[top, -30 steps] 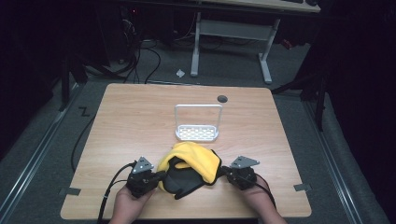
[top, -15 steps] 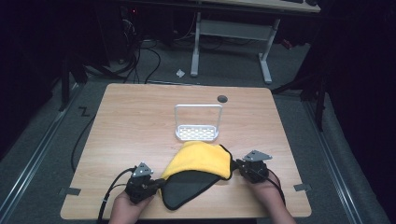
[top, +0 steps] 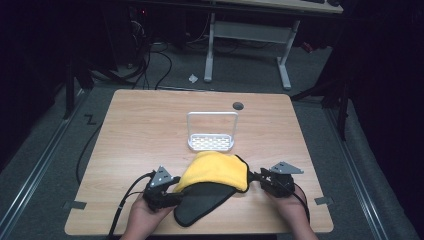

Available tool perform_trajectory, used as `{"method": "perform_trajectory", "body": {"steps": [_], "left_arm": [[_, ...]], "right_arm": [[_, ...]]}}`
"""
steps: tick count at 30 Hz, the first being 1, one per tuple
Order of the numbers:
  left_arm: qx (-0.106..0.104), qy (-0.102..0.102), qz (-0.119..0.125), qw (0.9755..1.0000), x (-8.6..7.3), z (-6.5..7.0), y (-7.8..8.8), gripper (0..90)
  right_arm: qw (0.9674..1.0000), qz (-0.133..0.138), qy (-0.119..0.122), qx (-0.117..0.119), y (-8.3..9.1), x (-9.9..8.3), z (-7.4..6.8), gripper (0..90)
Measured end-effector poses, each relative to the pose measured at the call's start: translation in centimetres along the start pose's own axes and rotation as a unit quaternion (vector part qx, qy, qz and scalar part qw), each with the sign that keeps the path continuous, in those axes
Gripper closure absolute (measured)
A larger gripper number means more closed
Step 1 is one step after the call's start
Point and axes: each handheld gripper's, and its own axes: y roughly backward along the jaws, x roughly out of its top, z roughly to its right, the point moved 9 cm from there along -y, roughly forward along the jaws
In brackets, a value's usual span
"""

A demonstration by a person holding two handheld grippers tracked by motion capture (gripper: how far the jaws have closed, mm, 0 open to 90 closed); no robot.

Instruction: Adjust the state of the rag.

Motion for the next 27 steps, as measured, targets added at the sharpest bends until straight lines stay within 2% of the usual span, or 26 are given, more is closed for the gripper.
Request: {"method": "perform_trajectory", "body": {"steps": [2, 5, 8, 9, 10, 11, 12, 13, 14, 18, 19, 20, 21, 23, 24, 25, 26, 27], "left_arm": [[0.001, -0.013, -0.004, 0.9999, 1.0, 0.3, -1.1, 43.6], [-0.009, -0.031, -0.01, 0.9994, 2.5, 1.3, -2.9, 42.6], [-0.009, -0.052, -0.024, 0.9983, 3.2, 2.1, -4.5, 42.3], [-0.009, -0.052, -0.024, 0.9983, 3.2, 2.1, -4.5, 44.9], [-0.004, -0.059, -0.036, 0.9976, 3.3, 2.2, -5.2, 53.2], [-0.004, -0.052, -0.051, 0.9974, 3.1, 2.0, -5.6, 62.9], [-0.004, -0.052, -0.051, 0.9974, 3.1, 2.0, -5.6, 69.6], [-0.004, -0.042, -0.043, 0.9982, 3.1, 1.7, -5.3, 75.4], [-0.004, -0.042, -0.043, 0.9982, 3.1, 1.7, -5.3, 78.5], [-0.009, -0.023, -0.019, 0.9995, 2.8, 1.1, -3.4, 80.9], [-0.01, -0.018, -0.015, 0.9997, 2.6, 0.9, -2.8, 81.0], [-0.012, -0.004, -0.006, 0.9999, 2.2, 0.5, -1.8, 81.0], [-0.012, -0.004, -0.006, 0.9999, 2.2, 0.5, -1.8, 81.0], [-0.013, 0.026, 0.006, 0.9996, 1.1, -0.6, 0.1, 80.9], [-0.013, 0.026, 0.006, 0.9996, 1.1, -0.6, 0.1, 80.9], [-0.01, 0.038, 0.007, 0.9992, 0.5, -1.2, 0.7, 80.8], [-0.007, 0.06, 0.009, 0.9981, -0.5, -2.3, 1.6, 80.8], [-0.007, 0.06, 0.009, 0.9981, -0.5, -2.3, 1.6, 80.8]], "right_arm": [[1.0, -0.001, -0.003, 0.004, 0.1, -0.1, -0.2, 67.0], [1.0, -0.003, 0.004, 0.008, 0.0, -0.2, -0.6, 67.8], [0.9998, -0.01, 0.007, 0.013, -0.5, -0.3, -0.9, 67.9], [0.9998, -0.012, 0.007, 0.015, -0.8, -0.3, -1.0, 67.8], [0.9997, -0.017, 0.009, 0.016, -1.1, -0.4, -1.0, 67.9], [0.9997, -0.019, 0.009, 0.016, -1.3, -0.4, -1.0, 68.0], [0.9996, -0.02, 0.01, 0.015, -1.5, -0.4, -0.9, 68.1], [0.9996, -0.022, 0.009, 0.016, -1.7, -0.3, -0.9, 68.2], [0.9996, -0.022, 0.009, 0.016, -1.7, -0.3, -0.9, 68.2], [0.9991, -0.031, 0.013, 0.024, -2.4, -0.5, -1.2, 70.5], [0.9988, -0.036, 0.015, 0.03, -2.5, -0.5, -1.5, 78.1], [0.9987, -0.037, 0.017, 0.03, -2.4, -0.5, -1.6, 80.1], [0.9987, -0.037, 0.017, 0.03, -2.4, -0.5, -1.6, 80.1], [0.9983, -0.042, 0.026, 0.03, -2.3, -0.4, -1.9, 83.1], [0.9983, -0.042, 0.026, 0.03, -2.3, -0.4, -1.9, 83.1], [0.9982, -0.044, 0.028, 0.028, -2.3, -0.5, -2.0, 83.3], [0.9982, -0.043, 0.031, 0.027, -2.3, -0.5, -1.9, 83.3], [0.9982, -0.043, 0.031, 0.027, -2.3, -0.5, -1.9, 83.3]]}}
